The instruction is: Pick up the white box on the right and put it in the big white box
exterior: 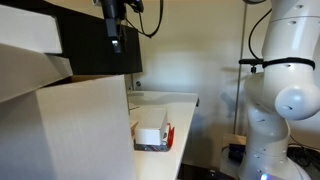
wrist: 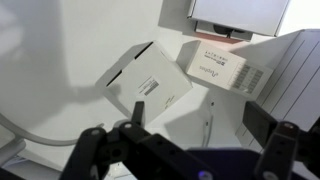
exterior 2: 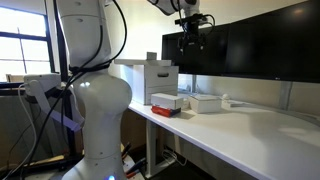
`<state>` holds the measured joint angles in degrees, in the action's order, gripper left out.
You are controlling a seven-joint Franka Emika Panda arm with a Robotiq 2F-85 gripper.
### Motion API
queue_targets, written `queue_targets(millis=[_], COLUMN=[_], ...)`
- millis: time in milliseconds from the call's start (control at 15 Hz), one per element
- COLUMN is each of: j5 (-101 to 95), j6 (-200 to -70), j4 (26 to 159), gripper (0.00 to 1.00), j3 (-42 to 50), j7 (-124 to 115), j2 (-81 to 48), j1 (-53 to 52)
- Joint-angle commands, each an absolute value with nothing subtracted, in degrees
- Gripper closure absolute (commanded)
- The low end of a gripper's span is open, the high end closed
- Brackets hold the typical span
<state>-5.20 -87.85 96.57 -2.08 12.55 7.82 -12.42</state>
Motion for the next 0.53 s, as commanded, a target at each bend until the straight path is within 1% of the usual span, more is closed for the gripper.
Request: queue_targets(millis=[0, 467], j5=[-2.7, -3.0], j6=[-94.8, -101.8], j4=[110.4, 123.1], gripper=[0.0, 0.0], j3=[-3.3, -3.3], j7=[7.7, 2.1], j2=[15.5, 21.2], j1=[-9.6, -7.8])
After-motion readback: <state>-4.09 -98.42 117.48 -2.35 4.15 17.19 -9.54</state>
